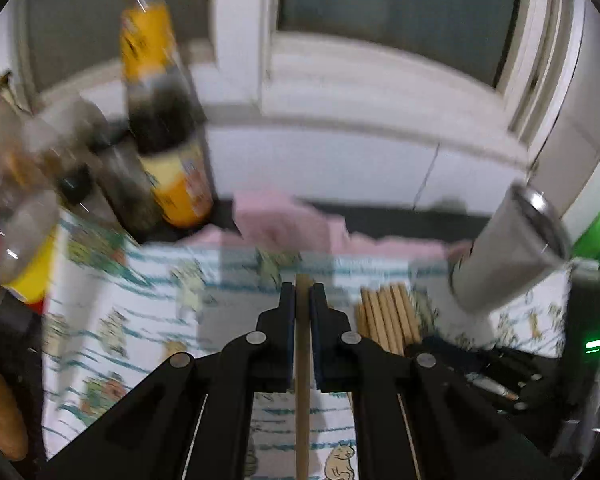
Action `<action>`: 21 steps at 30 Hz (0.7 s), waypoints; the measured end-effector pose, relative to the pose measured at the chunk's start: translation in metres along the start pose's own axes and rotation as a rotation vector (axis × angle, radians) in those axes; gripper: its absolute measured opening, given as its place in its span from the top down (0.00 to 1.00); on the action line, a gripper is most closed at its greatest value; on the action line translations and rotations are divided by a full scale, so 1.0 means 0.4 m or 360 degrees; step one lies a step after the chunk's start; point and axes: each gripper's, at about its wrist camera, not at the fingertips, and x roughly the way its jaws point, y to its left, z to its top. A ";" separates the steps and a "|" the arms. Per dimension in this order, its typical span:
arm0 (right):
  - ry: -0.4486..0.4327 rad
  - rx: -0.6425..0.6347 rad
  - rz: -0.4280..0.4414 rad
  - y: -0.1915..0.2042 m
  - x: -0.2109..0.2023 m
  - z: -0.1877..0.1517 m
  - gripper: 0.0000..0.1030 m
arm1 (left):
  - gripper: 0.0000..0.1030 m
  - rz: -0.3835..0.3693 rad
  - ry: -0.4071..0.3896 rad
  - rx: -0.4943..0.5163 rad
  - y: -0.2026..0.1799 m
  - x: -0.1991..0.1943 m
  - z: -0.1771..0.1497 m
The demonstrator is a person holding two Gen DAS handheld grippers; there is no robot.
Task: Organize utensils
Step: 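Grasp one wooden chopstick with the left gripper while the right gripper grasps another, then lift both held chopsticks upright and carry them over the white cup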
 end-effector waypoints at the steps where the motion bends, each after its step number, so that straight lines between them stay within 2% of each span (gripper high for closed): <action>1: -0.0010 0.0029 -0.0024 -0.005 -0.005 -0.002 0.83 | 0.94 -0.0007 -0.0046 -0.0003 0.009 -0.024 0.008; 5: -0.0011 0.0065 -0.0005 -0.023 -0.015 -0.006 0.83 | 0.94 -0.0041 -0.0234 -0.0019 0.023 -0.123 0.028; 8: -0.0019 0.0040 -0.0036 -0.019 -0.019 -0.010 0.83 | 0.94 -0.0044 -0.0361 -0.0040 0.014 -0.152 0.048; 11: -0.0015 0.0045 -0.0033 -0.019 -0.017 -0.010 0.83 | 0.94 -0.0002 -0.0462 -0.0015 -0.004 -0.192 0.050; 14: -0.0038 0.0153 -0.0035 -0.045 -0.025 -0.005 0.83 | 0.94 -0.0022 -0.0530 0.0007 -0.019 -0.225 0.051; 17: -0.0029 0.0064 -0.0059 -0.024 -0.011 0.001 0.83 | 0.94 -0.0063 -0.0603 0.0004 -0.029 -0.250 0.053; 21: -0.0041 -0.0021 -0.0109 0.003 -0.009 -0.002 0.83 | 0.94 -0.0054 -0.0734 0.0034 -0.048 -0.283 0.048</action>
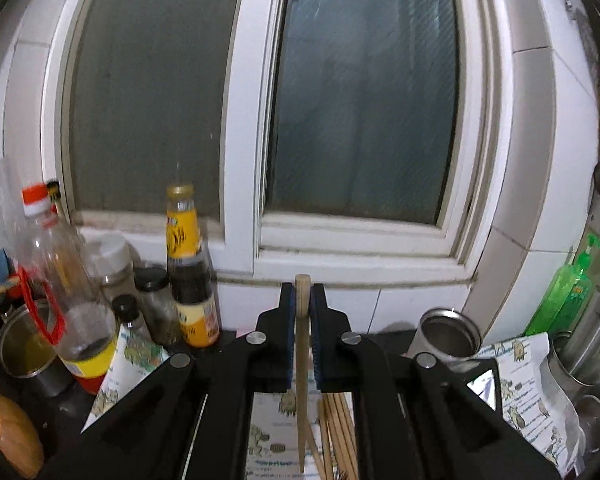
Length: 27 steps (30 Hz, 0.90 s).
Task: Organize utensils
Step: 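Lift both held chopsticks upright and carry them over the white cup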
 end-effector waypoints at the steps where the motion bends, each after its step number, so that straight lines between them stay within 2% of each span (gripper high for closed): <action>1: -0.0002 -0.0023 -0.0023 0.004 0.000 0.000 0.83 | 0.94 0.0001 -0.0029 0.0007 -0.005 -0.008 0.003; 3: 0.0009 0.0042 -0.0071 -0.014 -0.003 -0.002 0.83 | 0.94 0.0001 -0.0079 0.0010 -0.009 -0.023 0.008; 5: 0.0004 0.0150 -0.0057 -0.040 -0.009 -0.009 0.80 | 0.94 -0.0015 -0.0117 -0.0007 -0.007 -0.035 0.015; 6: 0.0002 0.0114 -0.0070 -0.031 -0.004 -0.007 0.80 | 0.94 -0.0031 -0.0131 -0.0024 -0.006 -0.040 0.021; 9: -0.0038 -0.0180 -0.0261 0.040 0.010 -0.019 0.81 | 0.94 -0.0059 -0.0157 -0.0065 -0.001 -0.045 0.038; 13: -0.0094 -0.0343 -0.0389 0.088 0.019 -0.030 0.80 | 0.94 -0.0097 -0.0188 -0.0130 0.005 -0.047 0.055; 14: -0.0087 -0.0329 -0.0360 0.083 0.020 -0.026 0.85 | 0.94 -0.0104 -0.0195 -0.0144 0.007 -0.047 0.060; 17: -0.0022 -0.0051 -0.0111 0.017 0.014 0.001 0.92 | 0.94 -0.0129 -0.0202 -0.0183 0.011 -0.047 0.067; 20: 0.0022 0.0134 0.0188 -0.035 -0.003 0.014 0.93 | 0.94 -0.0164 -0.0212 -0.0219 0.012 -0.049 0.074; 24: -0.0233 0.0129 0.0358 -0.042 -0.133 0.006 0.93 | 0.94 -0.0202 -0.0234 -0.0221 0.002 -0.058 0.092; 27: -0.0530 0.0111 0.0481 -0.064 -0.274 -0.008 0.93 | 0.94 -0.0251 -0.0369 -0.0151 -0.014 -0.096 0.108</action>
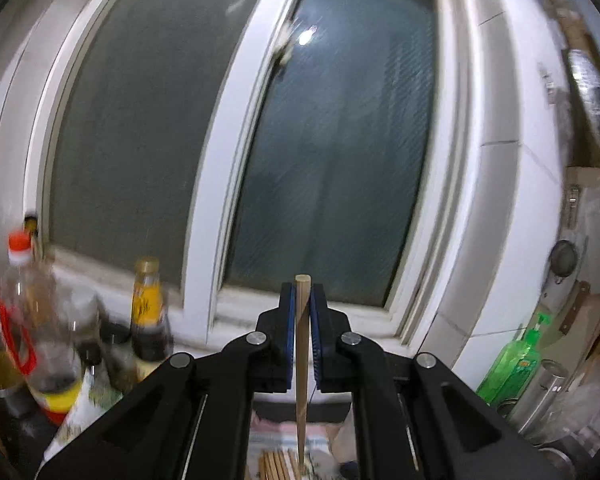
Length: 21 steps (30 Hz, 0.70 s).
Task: Organize utensils
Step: 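Lift both held chopsticks upright and carry them over the white cup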
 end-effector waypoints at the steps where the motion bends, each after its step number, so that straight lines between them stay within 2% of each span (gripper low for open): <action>1: -0.0152 -0.0022 0.0021 0.006 -0.061 0.019 0.93 | 0.94 -0.0026 -0.0046 0.0020 -0.009 -0.012 0.007; 2: -0.0256 -0.0034 0.0026 0.010 -0.098 0.031 0.93 | 0.94 -0.0051 -0.0080 0.0025 -0.016 -0.021 0.013; 4: -0.0606 -0.0040 -0.0006 0.014 -0.207 0.073 0.93 | 0.94 -0.0115 -0.0132 0.0018 -0.034 -0.029 0.030; 5: -0.0727 -0.0035 -0.0024 0.010 -0.242 0.089 0.93 | 0.94 -0.0128 -0.0144 0.0011 -0.046 -0.027 0.039; 7: -0.1056 -0.0011 -0.0044 0.002 -0.310 0.126 0.93 | 0.94 -0.0160 -0.0166 -0.0034 -0.071 -0.018 0.059; 9: -0.1292 0.0038 -0.0094 -0.023 -0.358 0.146 0.93 | 0.94 -0.0234 -0.0183 -0.0082 -0.095 -0.002 0.074; 12: -0.1499 0.0153 -0.0175 -0.067 -0.344 0.165 0.93 | 0.94 -0.0274 -0.0200 -0.0088 -0.135 0.044 0.076; 13: -0.1548 0.0208 -0.0184 -0.088 -0.322 0.166 0.93 | 0.94 -0.0274 -0.0201 -0.0072 -0.149 0.067 0.071; 15: -0.1543 0.0274 -0.0205 -0.128 -0.287 0.173 0.93 | 0.94 -0.0255 -0.0182 -0.0025 -0.171 0.114 0.049; 17: -0.1488 0.0291 -0.0246 -0.158 -0.245 0.184 0.93 | 0.94 -0.0222 -0.0125 0.0006 -0.179 0.165 0.016; 19: -0.1437 0.0261 -0.0361 -0.180 -0.185 0.189 0.93 | 0.94 -0.0227 -0.0038 -0.0028 -0.168 0.223 -0.025; 21: -0.1327 0.0264 -0.0365 -0.203 -0.142 0.208 0.93 | 0.94 -0.0218 0.0010 -0.0063 -0.150 0.265 -0.060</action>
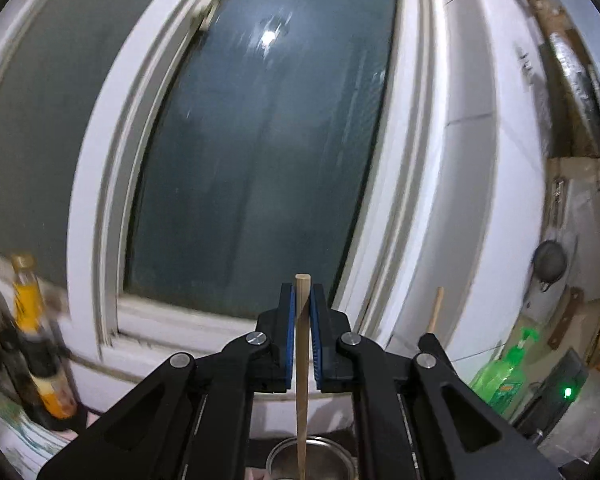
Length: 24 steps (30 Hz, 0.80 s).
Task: Organize utensils
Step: 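Lift both held chopsticks upright and carry them over the white cup, then lower the chopsticks into the white cup and open both grippers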
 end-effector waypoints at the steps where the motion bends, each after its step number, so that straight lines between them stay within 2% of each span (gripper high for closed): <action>1: 0.0060 0.0039 0.0015 -0.011 0.021 -0.009 0.93 | 0.94 0.0012 0.0032 -0.0019 0.011 0.019 -0.017; 3: 0.0114 0.0078 0.0017 -0.022 0.045 -0.025 0.93 | 0.94 0.0010 0.0105 -0.0053 0.036 0.050 -0.046; 7: -0.0004 0.0040 -0.0038 -0.010 0.032 -0.022 0.93 | 0.94 -0.0028 0.0222 -0.0115 0.079 0.082 -0.081; 10: -0.0207 0.0085 -0.0162 0.000 -0.008 -0.026 0.93 | 0.94 -0.0080 0.0303 -0.0139 0.098 0.097 -0.098; 12: -0.0304 0.0113 -0.0188 0.003 -0.030 -0.019 0.93 | 0.94 -0.0077 0.0326 -0.0113 0.095 0.100 -0.111; 15: -0.0359 -0.0055 -0.0237 0.042 -0.030 -0.039 0.93 | 0.94 -0.0089 0.0347 -0.0110 0.101 0.098 -0.129; 17: -0.0247 -0.0126 -0.0218 0.046 -0.018 -0.061 0.93 | 0.94 -0.0083 0.0354 -0.0109 0.103 0.096 -0.137; 19: 0.0005 -0.0155 -0.0114 0.039 0.008 -0.073 0.93 | 0.94 -0.0071 0.0361 -0.0099 0.104 0.093 -0.141; 24: 0.0379 -0.0191 0.0086 0.047 0.067 -0.103 0.93 | 0.94 -0.0033 0.0379 -0.0044 0.106 0.084 -0.145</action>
